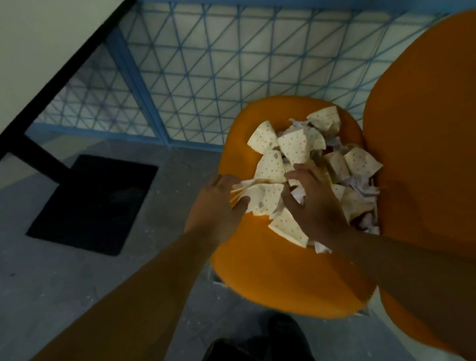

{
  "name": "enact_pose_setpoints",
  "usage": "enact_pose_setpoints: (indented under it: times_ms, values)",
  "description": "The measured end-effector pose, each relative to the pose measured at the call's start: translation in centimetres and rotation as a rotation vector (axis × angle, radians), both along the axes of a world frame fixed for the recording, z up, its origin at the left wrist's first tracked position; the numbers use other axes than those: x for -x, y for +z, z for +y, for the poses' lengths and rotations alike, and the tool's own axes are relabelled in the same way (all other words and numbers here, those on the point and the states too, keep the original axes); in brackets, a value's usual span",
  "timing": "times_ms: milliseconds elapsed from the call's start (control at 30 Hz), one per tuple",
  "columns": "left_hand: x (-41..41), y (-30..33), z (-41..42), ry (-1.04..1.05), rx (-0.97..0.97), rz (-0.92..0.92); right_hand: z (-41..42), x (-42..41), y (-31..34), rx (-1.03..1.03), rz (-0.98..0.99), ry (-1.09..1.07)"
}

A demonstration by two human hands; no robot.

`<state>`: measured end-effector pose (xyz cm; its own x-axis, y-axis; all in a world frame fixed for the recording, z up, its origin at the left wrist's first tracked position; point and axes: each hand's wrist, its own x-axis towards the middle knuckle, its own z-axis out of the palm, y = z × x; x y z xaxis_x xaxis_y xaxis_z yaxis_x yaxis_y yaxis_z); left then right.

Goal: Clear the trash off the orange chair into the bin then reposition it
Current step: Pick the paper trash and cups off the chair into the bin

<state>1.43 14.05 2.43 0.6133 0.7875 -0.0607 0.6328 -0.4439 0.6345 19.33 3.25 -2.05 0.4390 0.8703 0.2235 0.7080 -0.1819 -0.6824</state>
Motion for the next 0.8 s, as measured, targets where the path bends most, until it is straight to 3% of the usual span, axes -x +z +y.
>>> enact_pose_setpoints:
  times_ms: [300,467,633,800]
  values:
    - [-13.6,-5.5,12.1,0.045,-0.017,0.038,11.5,-12.0,-3.7,0.144,-0.117,-0.034]
    - [-19.2,-9.3,16.7,0.063,0.016,0.088,13.2,-14.9,-5.9,0.215,-0.233,-0.079]
    - [-22.5,-12.6,17.7,0.094,0.169,0.237,13.5,-16.0,-7.8,0.244,-0.201,-0.043]
    - [-23.0,-14.1,17.0,0.180,0.233,0.063,13.2,-16.1,-8.0,0.108,-0.094,0.033]
